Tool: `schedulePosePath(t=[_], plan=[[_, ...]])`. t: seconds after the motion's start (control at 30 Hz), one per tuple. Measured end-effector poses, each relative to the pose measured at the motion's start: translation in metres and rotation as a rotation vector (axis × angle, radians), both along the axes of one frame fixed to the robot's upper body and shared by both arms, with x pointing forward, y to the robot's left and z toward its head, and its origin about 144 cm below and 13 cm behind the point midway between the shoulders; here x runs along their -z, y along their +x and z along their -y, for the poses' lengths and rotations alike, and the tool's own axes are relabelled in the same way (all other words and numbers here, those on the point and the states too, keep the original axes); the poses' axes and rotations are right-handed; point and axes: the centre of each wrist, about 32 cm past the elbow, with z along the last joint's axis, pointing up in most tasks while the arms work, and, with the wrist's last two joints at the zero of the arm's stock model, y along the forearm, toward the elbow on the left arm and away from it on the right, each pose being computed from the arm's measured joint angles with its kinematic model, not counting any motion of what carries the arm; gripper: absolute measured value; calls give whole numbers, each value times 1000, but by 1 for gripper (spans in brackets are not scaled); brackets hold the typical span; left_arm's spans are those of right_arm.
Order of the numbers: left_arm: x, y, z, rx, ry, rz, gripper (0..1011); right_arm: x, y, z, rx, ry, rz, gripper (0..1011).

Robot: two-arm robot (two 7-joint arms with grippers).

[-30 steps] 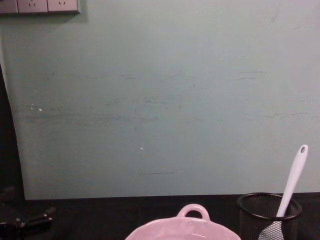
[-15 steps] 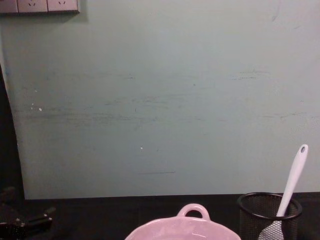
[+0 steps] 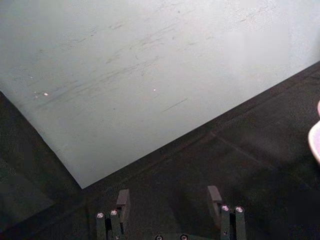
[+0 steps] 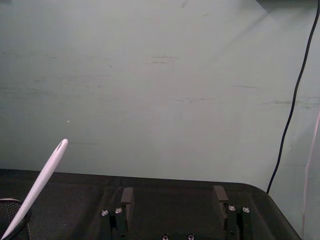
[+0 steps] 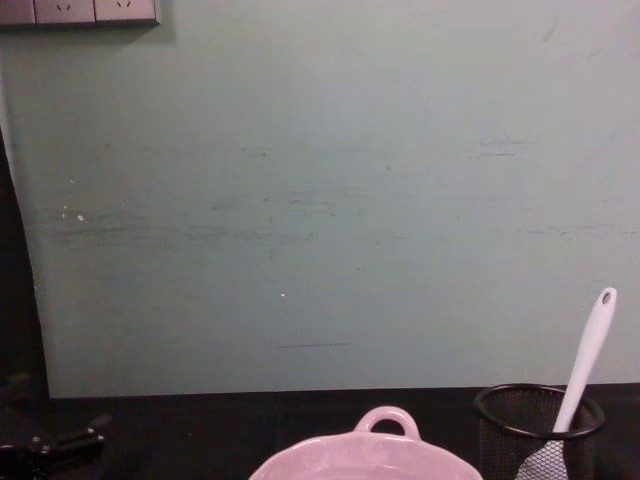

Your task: Use the one hand to pick up the spoon and stir the clear water in the bowl.

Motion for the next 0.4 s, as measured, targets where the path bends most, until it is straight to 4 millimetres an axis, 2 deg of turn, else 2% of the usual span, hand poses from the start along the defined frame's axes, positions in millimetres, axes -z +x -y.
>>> schedulePosePath(t=[0.4], plan=[[0, 0, 0, 0, 0, 0, 1011, 0, 0, 0, 1, -1, 0, 1003]])
